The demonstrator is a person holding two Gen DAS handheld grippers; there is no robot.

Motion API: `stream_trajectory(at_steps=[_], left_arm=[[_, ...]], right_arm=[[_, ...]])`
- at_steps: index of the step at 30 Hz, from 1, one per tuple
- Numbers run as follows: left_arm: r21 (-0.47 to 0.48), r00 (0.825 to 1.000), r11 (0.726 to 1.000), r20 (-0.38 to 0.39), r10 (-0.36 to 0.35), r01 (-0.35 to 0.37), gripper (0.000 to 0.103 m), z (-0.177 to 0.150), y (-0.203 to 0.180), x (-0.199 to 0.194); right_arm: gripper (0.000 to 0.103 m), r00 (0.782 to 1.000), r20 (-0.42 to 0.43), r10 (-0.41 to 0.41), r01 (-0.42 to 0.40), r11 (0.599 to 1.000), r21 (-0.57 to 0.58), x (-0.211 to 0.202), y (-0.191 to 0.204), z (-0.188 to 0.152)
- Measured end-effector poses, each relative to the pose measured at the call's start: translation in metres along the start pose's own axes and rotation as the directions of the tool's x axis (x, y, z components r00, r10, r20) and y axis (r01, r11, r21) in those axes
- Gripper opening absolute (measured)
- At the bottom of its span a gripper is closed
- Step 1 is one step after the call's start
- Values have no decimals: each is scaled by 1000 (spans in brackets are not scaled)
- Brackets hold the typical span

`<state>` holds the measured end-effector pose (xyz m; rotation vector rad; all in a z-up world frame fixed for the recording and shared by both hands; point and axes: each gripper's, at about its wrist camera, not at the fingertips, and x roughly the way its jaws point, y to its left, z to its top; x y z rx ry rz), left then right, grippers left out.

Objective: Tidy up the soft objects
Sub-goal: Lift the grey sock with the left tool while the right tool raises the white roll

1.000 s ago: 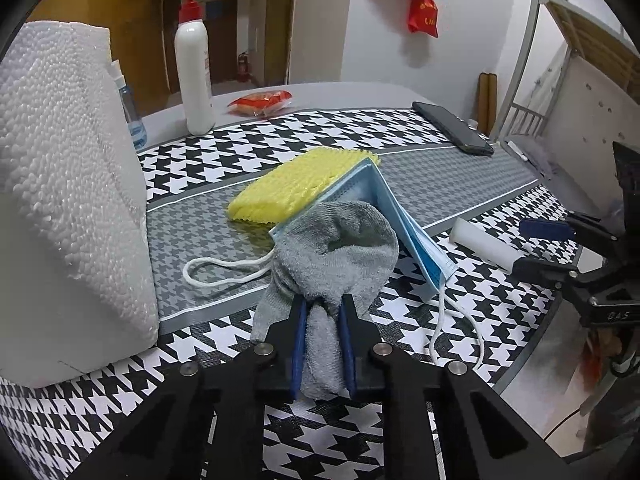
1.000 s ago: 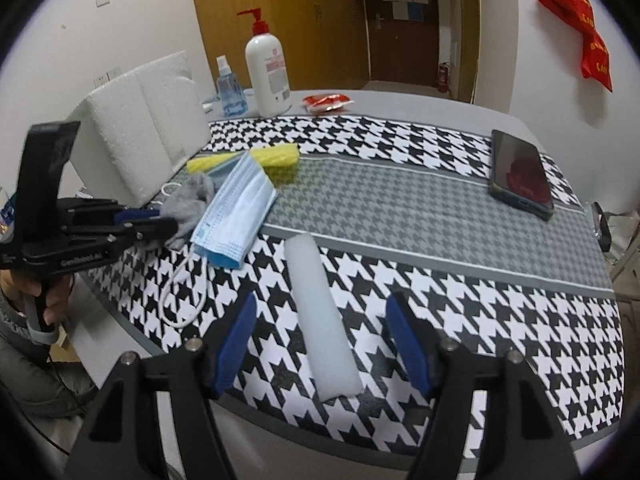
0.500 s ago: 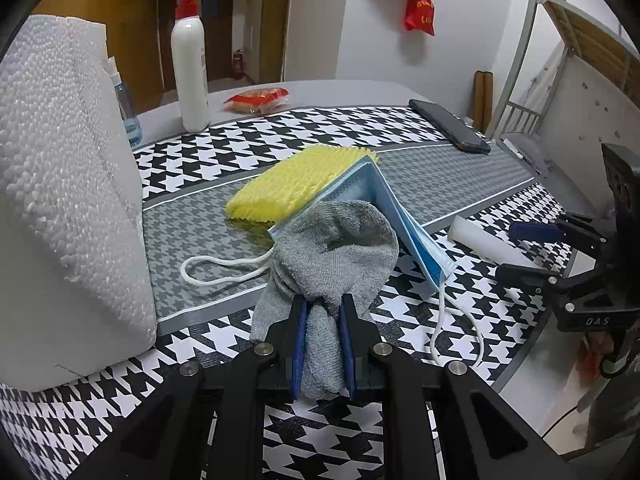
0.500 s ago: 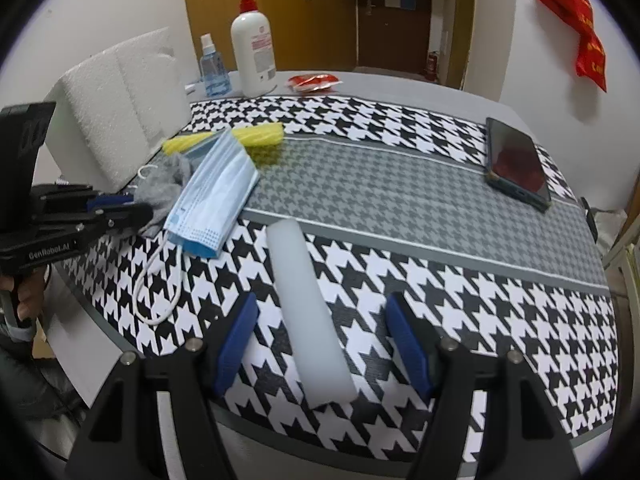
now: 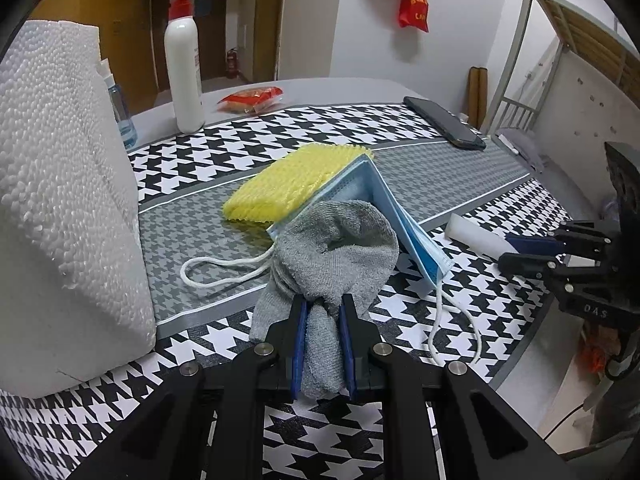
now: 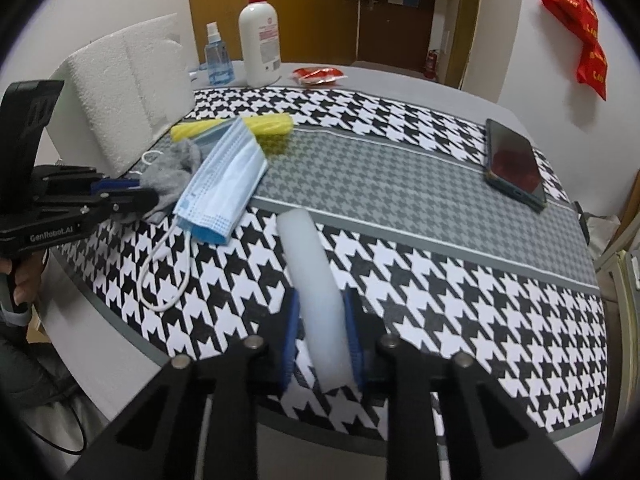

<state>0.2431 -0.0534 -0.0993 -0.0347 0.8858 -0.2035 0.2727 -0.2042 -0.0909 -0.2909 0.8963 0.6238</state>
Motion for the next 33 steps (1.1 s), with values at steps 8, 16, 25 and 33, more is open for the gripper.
stream_trajectory(at_steps=[8, 16, 25, 33], left_arm=[[7, 999, 1000, 36, -10, 10, 16, 1, 2, -12], [44, 994, 999, 109, -9, 5, 16, 8, -5, -40], [78, 979, 997, 205, -10, -6, 16, 14, -12, -76], [82, 959, 996, 285, 6, -30, 16, 13, -5, -108]], right_arm=[[16, 998, 47, 47, -51, 995, 81, -15, -11, 4], [16, 987, 154, 50, -77, 982, 170, -40, -11, 4], [16, 967, 251, 30, -85, 974, 210, -66, 2, 8], [16, 943, 332, -24, -57, 971, 232, -92, 18, 13]])
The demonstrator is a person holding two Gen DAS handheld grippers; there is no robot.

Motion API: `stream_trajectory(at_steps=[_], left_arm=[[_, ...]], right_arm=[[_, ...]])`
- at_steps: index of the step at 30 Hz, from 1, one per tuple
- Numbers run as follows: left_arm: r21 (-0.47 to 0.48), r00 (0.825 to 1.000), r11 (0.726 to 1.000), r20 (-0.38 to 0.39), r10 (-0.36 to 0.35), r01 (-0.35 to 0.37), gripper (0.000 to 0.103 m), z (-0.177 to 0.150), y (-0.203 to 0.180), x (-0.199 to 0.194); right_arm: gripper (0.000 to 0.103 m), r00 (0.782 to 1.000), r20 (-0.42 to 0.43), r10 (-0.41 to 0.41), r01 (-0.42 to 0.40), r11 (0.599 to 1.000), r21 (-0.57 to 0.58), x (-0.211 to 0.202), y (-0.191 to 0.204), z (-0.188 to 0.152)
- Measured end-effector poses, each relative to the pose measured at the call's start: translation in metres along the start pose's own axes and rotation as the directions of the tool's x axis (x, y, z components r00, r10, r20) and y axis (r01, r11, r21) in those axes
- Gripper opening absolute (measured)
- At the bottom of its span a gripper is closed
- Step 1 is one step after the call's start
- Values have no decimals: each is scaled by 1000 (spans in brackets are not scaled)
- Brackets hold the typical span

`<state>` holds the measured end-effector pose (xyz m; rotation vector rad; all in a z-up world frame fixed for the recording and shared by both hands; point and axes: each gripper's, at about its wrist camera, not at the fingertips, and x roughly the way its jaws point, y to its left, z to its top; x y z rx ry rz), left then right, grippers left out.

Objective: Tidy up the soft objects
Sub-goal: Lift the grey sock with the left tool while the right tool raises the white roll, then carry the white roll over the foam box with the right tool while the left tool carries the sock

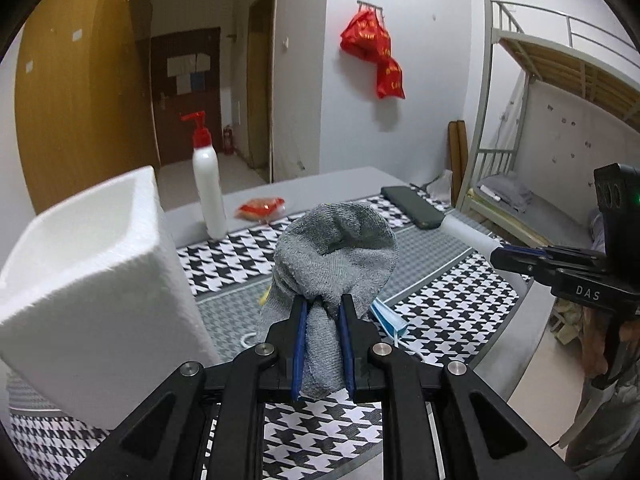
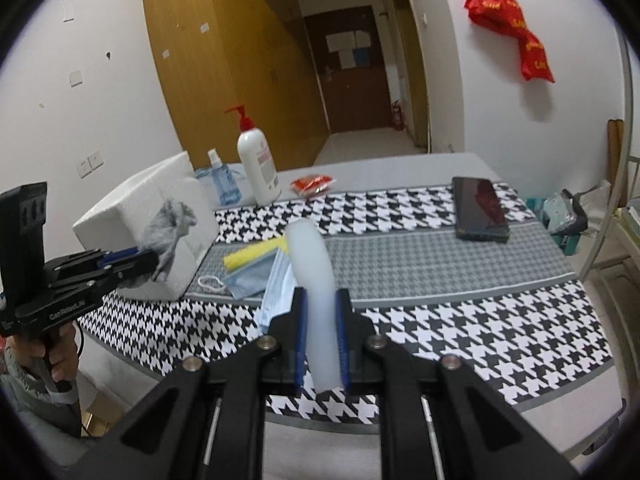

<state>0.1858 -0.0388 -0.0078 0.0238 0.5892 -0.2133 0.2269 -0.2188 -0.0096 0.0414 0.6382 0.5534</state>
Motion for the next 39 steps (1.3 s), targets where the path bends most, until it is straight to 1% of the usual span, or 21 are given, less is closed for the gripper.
stream_trajectory(at_steps=[7, 11, 17, 22, 26, 33, 39], left_arm=[[19, 998, 1000, 68, 8, -10, 16, 0, -1, -26], [14, 996, 1000, 89, 14, -16, 16, -2, 2, -38], [9, 993, 1000, 116, 19, -20, 16, -6, 8, -57], [30, 989, 1000, 151, -3, -1, 16, -10, 22, -73], [29, 984, 1000, 180, -8, 3, 16, -10, 39, -86], [24, 980, 999, 199, 27, -32, 16, -17, 61, -106], [20, 974, 997, 217, 64, -70, 16, -22, 71, -123]], right_arm=[[16, 998, 58, 6, -5, 1000, -14, -17, 15, 4], [16, 996, 91, 8, -7, 1000, -6, -26, 22, 6], [16, 993, 114, 16, -14, 1000, -21, -35, 35, 9], [16, 991, 133, -13, 15, 1000, -12, -37, 48, 12], [16, 989, 144, -30, 32, 999, -7, -38, 68, 13], [16, 984, 175, -11, 16, 1000, -25, -37, 100, 18], [16, 983, 182, 31, -20, 998, -66, -29, 124, 23]])
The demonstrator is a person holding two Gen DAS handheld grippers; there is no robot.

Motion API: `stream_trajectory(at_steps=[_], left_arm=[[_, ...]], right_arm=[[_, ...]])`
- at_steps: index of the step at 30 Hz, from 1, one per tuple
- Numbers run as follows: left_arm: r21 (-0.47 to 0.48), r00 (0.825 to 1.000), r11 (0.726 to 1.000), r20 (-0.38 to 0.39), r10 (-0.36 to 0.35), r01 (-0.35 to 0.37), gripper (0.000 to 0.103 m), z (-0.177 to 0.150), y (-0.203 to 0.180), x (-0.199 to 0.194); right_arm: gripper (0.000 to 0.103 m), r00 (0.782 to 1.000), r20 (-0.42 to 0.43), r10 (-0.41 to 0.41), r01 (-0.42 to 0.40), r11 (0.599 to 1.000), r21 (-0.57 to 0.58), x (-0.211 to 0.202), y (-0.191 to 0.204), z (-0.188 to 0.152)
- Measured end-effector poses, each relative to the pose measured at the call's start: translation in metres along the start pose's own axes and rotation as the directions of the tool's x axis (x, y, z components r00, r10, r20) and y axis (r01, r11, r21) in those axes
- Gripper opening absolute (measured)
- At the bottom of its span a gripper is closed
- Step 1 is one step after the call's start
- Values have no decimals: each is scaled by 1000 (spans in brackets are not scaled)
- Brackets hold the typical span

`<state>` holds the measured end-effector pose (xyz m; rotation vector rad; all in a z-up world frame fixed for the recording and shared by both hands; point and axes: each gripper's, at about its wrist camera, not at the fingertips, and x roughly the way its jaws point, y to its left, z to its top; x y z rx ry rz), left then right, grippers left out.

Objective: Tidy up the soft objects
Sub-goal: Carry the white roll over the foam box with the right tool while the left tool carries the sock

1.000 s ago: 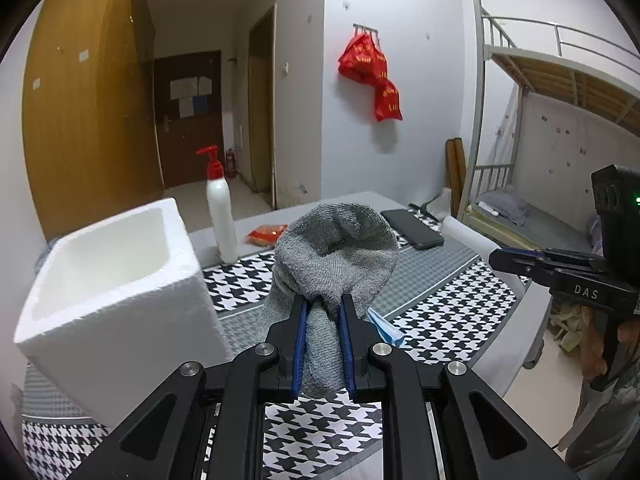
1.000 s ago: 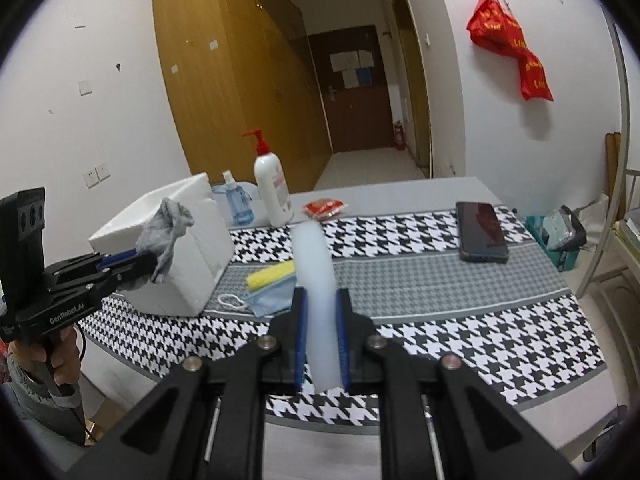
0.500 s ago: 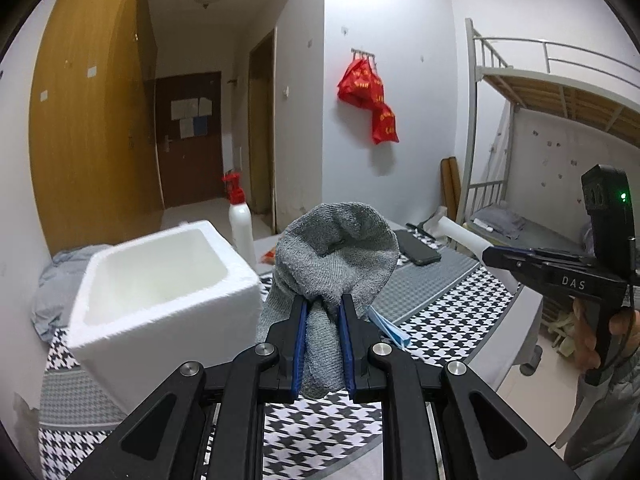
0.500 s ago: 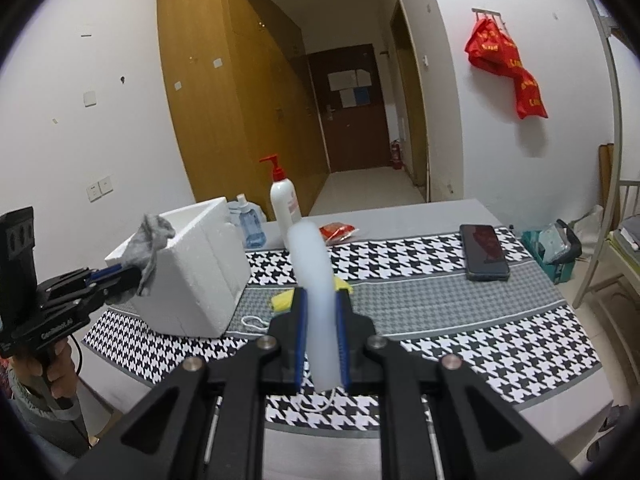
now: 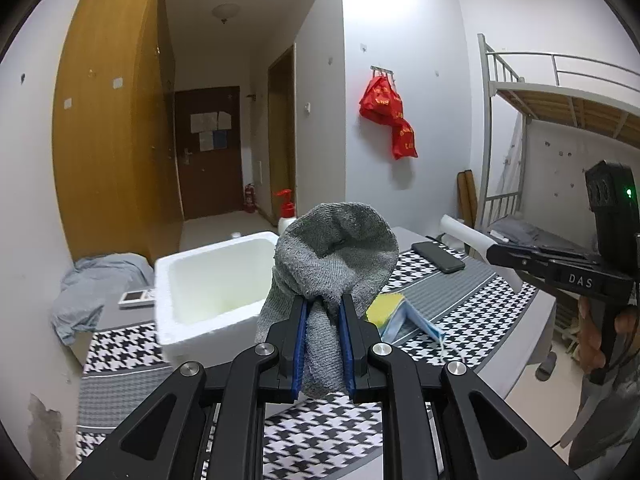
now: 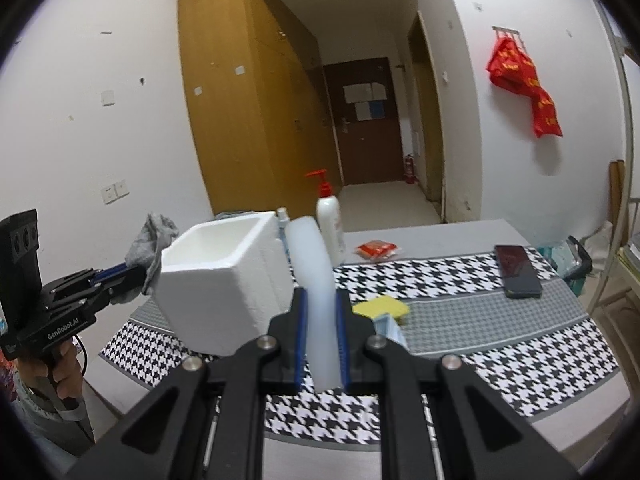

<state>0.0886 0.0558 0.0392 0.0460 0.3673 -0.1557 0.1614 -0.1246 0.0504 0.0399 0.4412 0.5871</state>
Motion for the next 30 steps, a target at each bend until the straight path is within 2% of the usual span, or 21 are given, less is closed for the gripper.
stream_trajectory(at_steps=[13, 30], left_arm=[[-20, 994, 994, 29, 108, -108, 16, -4, 27, -25], [-88, 974, 970, 7, 228, -227, 16, -15, 61, -41]], right_arm=[[16, 995, 7, 103, -102, 992, -72, 20, 37, 12], [16, 972, -40, 233, -237, 960, -149, 65, 84, 31]])
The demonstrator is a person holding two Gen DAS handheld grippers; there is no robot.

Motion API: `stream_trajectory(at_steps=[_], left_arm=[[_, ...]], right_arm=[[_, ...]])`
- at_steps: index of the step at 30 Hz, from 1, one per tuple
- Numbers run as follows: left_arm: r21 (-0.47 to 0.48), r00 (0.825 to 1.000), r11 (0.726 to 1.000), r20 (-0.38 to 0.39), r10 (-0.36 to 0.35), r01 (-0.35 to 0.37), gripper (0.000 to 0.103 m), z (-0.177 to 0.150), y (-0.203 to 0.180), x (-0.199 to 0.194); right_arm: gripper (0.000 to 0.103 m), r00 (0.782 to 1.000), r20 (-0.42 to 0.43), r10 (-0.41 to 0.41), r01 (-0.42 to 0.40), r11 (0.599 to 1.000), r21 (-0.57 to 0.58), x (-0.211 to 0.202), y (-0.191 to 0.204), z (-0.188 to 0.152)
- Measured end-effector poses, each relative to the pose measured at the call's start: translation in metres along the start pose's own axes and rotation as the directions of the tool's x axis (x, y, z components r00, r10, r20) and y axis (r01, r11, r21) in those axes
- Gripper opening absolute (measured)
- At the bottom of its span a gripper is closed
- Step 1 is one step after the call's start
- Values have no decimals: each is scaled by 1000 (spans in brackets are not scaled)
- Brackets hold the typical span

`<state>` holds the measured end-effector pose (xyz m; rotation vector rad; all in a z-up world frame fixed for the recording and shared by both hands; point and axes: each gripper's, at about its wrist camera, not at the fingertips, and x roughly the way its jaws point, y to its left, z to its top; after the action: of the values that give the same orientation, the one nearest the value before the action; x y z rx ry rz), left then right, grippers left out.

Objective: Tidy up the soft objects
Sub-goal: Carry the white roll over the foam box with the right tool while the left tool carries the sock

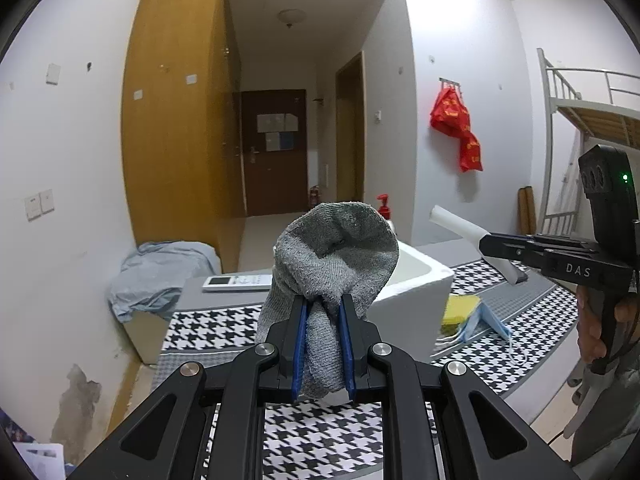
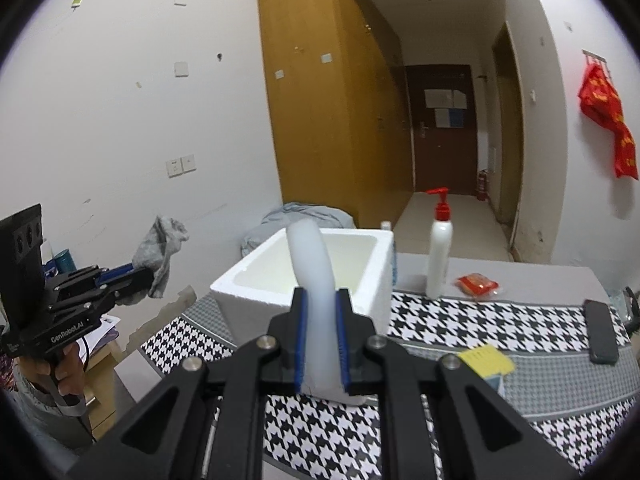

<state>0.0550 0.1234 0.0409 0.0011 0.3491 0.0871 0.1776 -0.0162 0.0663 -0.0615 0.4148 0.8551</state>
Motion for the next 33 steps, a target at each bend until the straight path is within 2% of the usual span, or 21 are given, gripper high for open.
stream_trajectory(at_steps=[14, 25, 33], left_arm=[[-57, 997, 996, -35, 74, -76, 16, -11, 31, 4], [-80, 995, 994, -78, 65, -72, 16, -24, 41, 15], [-98, 995, 992, -77, 68, -76, 16, -26, 49, 15]], right_arm=[[16, 997, -49, 55, -57, 998, -27, 54, 17, 20], [16, 993, -101, 62, -64, 998, -25, 85, 25, 30], [16, 989, -135, 53, -56, 998, -23, 101, 26, 36]])
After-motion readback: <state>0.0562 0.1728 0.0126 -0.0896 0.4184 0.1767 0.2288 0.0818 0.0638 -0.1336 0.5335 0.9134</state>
